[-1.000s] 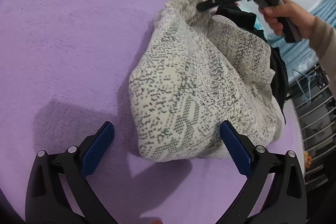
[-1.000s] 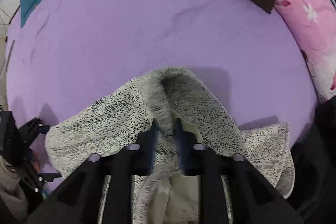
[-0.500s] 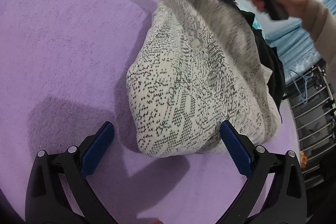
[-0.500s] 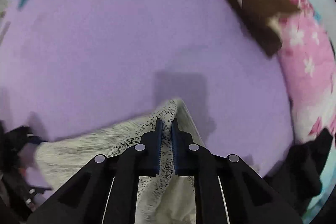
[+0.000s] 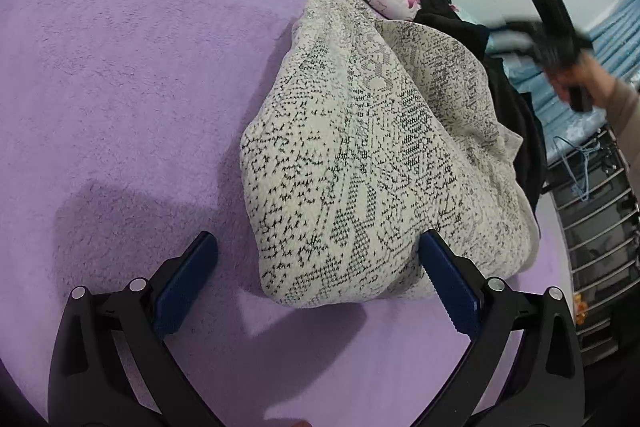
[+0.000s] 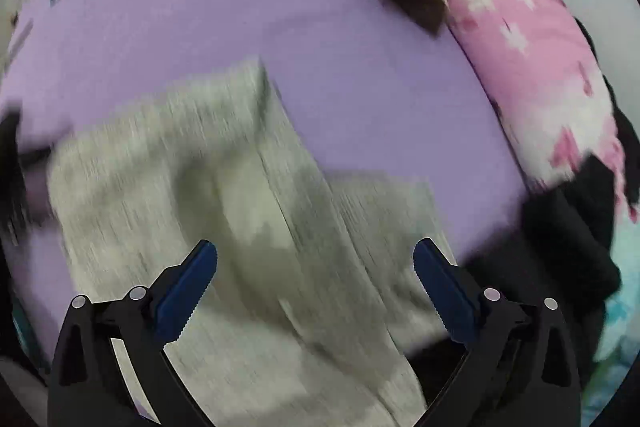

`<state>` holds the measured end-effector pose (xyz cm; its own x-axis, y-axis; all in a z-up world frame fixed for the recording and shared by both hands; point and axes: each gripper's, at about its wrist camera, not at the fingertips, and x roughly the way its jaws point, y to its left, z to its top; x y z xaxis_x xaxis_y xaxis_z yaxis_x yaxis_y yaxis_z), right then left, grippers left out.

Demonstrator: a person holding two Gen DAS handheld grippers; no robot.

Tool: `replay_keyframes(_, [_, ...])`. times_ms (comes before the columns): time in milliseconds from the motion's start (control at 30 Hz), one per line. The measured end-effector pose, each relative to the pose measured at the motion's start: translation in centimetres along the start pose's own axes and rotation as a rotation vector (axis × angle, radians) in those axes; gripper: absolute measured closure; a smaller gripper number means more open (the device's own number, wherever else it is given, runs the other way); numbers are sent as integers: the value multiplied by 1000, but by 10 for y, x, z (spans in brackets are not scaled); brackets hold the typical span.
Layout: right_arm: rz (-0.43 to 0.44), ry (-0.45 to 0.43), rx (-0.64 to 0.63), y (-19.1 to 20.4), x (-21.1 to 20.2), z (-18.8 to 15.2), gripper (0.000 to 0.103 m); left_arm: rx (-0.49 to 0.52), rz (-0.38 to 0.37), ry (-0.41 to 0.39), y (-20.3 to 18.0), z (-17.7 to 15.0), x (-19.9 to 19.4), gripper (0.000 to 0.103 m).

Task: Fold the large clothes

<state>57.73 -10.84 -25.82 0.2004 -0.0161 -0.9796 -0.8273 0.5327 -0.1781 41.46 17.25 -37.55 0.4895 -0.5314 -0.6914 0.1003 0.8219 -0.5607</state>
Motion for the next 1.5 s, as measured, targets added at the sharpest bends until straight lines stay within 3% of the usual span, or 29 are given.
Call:
replay_keyframes(167, [42,61,-74,-3,17,-57,9,3,-1,-5,-5,2,3,6])
replay_keyframes(233, [61,99,-73,-8,35,-68,21,3,-1,-9,-4,2,3,6])
replay_keyframes(433, [95,155,-65,-17,76,-83,25,7,1,-15,-5,1,4,6])
replay_keyframes(567, [155,169,-36,-21,94,-89,36,8,-2,-16,-5,0,4,6])
replay_keyframes(600, [160,168,-34,-22,95,-90,42,9,-3,-16,-5,1,4,6])
replay_keyframes(667, [170,175,-43,-28,99,-93,67,10,-3,-16,-5,1,4,6])
replay_keyframes(800, [185,163,-38,-35,83,-107,91,10,-3,-16,-5,2,4,6])
replay_keyframes(967, [149,97,-48,-41,46,-114,93,7,-6,-15,-5,2,2,6])
replay_keyframes(1067, [63,51,-31,-58,22,-115,97,7,-5,-14,-5,2,3,6])
replay_keyframes(1133, [54,45,-3,-72,14,-120,97,5,-6,-16,-6,1,2,6])
replay_keyframes(1200, [76,56,24,-77,16,-124,96,5,-5,-16,-6,2,2,6])
replay_keyframes(1233, [24,67,-44,-68,22,-125,96,8,-4,-15,-7,2,2,6])
replay_keyframes(1333, [-31,91,-22,-70,40,-124,96,6,-7,-15,-6,1,2,6])
replay_keyframes(1500, [-77,82,94,-80,66,-139,94,12,1,-21,-9,2,-1,6])
